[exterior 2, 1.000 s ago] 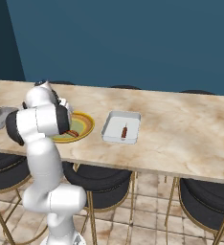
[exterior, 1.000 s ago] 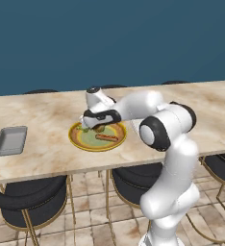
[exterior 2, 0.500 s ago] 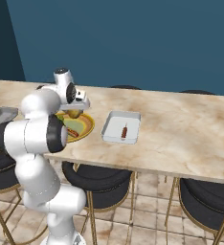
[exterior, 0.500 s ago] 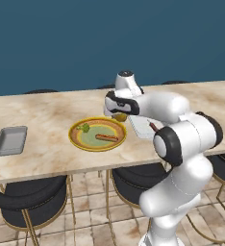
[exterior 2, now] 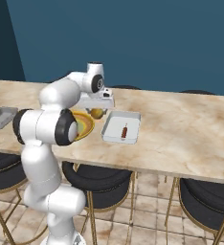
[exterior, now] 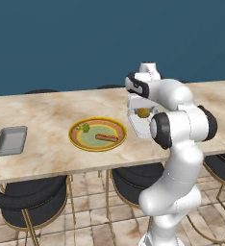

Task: Place one cooked food and one vegetable from the large plate to each tupperware container.

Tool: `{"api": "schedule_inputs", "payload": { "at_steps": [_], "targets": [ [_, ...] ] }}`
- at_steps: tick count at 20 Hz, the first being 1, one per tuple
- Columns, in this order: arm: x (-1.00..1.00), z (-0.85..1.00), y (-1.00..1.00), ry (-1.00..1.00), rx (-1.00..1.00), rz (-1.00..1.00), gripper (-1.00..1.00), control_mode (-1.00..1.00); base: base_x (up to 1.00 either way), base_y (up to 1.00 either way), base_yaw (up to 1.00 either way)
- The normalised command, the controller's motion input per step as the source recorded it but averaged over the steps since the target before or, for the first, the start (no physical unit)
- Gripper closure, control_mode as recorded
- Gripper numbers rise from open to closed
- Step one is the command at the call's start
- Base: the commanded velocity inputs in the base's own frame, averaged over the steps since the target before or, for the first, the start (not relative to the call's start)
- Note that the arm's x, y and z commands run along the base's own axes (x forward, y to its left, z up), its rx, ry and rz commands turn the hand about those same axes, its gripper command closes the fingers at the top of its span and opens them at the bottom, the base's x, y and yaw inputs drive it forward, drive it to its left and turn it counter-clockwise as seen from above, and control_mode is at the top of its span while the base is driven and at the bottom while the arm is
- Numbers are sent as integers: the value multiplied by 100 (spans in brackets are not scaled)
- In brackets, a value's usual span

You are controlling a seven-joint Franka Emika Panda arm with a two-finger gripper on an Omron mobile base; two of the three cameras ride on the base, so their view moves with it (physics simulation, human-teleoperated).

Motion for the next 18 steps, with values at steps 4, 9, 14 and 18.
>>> {"api": "schedule_inputs", "payload": {
  "at_steps": [4, 9, 14, 18],
  "targets": [
    [22, -45, -88, 16, 0, 0, 100, -100, 0, 0, 0],
    [26, -10, -7, -7, 3, 2, 100, -100, 0, 0, 0],
    [63, -45, 0, -4, 0, 0, 100, -100, 0, 0, 0],
    [46, -66, 0, -2, -8, 0, 100, -100, 0, 0, 0]
  ]
}}
